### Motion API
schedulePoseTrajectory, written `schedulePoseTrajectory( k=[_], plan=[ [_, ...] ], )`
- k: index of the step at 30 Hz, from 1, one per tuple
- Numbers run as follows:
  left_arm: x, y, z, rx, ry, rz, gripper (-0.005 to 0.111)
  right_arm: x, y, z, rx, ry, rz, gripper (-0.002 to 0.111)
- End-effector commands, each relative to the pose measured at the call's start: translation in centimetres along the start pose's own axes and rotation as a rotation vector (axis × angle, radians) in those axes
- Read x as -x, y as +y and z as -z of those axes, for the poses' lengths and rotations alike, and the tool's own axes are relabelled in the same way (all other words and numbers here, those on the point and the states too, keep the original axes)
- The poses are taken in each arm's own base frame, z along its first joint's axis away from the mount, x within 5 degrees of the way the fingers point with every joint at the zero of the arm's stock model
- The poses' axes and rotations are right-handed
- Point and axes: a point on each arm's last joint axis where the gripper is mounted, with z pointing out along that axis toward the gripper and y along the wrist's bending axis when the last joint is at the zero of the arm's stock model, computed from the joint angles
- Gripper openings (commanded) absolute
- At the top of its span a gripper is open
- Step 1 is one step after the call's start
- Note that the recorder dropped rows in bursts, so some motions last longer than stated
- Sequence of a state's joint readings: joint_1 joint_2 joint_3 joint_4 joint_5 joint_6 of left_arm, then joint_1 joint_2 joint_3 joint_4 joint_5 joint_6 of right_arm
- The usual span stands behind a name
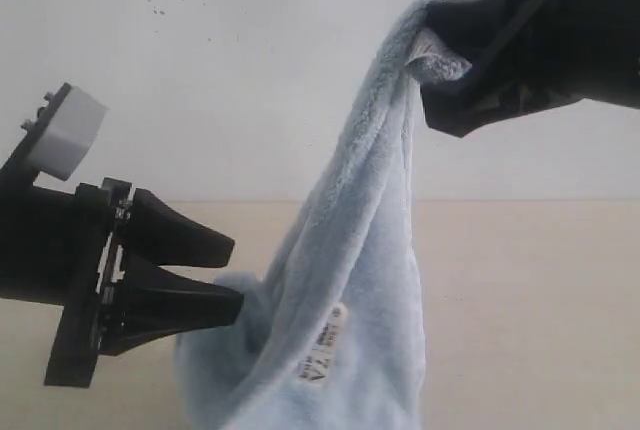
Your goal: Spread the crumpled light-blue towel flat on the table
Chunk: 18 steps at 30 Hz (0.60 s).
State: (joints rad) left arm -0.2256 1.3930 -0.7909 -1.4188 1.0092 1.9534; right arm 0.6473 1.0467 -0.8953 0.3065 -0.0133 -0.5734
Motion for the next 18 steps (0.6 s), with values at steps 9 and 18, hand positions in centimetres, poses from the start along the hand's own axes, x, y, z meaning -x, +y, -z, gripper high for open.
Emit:
schedulePoseTrajectory(
  k=[9,18],
  plan=[
    [2.3,-3.4,-0.6,-0.073,-0.017,-0.098,0.057,-3.0,0.7,-2.6,0.090,0.192,0.143,0.000],
    [1.9,-2.7,-0.6,-0.005,0.035,-0.076,0.057,-7.6,-8.5,-1.9,-0.225,0.402,0.065,0.000]
  ],
)
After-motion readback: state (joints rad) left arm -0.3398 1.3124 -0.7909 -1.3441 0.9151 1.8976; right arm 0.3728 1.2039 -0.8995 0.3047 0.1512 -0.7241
